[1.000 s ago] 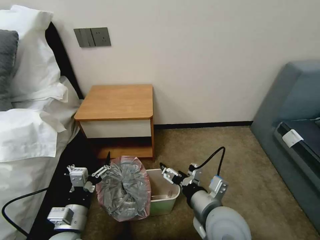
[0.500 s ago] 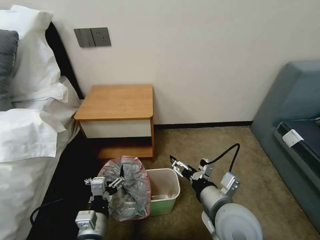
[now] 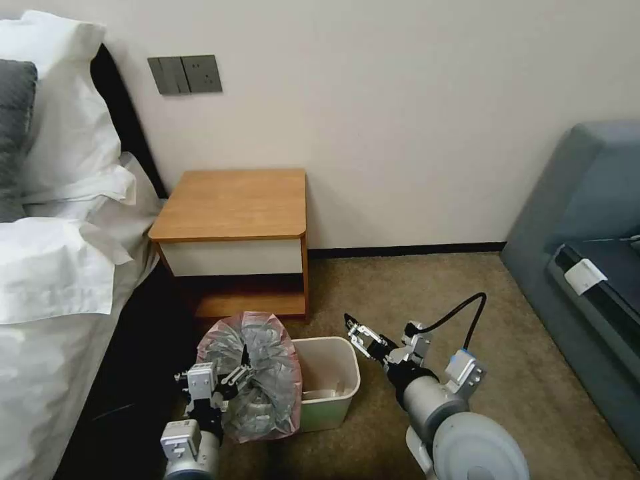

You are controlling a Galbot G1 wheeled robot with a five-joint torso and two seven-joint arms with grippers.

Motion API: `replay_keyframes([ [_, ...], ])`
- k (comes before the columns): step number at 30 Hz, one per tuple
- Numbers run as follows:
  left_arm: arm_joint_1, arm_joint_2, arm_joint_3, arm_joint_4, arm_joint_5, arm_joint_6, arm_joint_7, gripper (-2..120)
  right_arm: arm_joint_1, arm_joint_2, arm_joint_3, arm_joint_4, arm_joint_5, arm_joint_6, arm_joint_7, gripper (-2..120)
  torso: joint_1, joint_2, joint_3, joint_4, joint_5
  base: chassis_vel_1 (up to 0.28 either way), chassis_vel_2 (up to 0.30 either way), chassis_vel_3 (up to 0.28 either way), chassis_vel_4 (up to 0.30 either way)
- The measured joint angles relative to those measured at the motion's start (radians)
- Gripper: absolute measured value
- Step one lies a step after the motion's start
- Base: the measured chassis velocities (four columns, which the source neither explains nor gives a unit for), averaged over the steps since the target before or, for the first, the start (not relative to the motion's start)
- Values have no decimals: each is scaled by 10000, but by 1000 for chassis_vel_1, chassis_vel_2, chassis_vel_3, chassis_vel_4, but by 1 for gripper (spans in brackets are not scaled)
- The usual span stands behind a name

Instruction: Pick up the garbage bag from the table and place it over the trash can.

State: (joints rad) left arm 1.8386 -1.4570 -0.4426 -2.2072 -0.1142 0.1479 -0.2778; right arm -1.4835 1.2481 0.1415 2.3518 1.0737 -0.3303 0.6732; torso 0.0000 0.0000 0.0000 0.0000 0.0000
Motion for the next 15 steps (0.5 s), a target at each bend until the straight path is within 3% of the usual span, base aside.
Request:
replay_keyframes([
  [10,-70,56,-51,131,-229,204,-158,54,-98,53,-21,-1,-43,7,-37,100,1,0,0,0,-1,0,0,0,0],
  [15,-130,64,-15,255,-298,295,-158,53,-102,80,-38,-23,-54,9,-45,100,0,0,0,0,0,0,0,0,0],
])
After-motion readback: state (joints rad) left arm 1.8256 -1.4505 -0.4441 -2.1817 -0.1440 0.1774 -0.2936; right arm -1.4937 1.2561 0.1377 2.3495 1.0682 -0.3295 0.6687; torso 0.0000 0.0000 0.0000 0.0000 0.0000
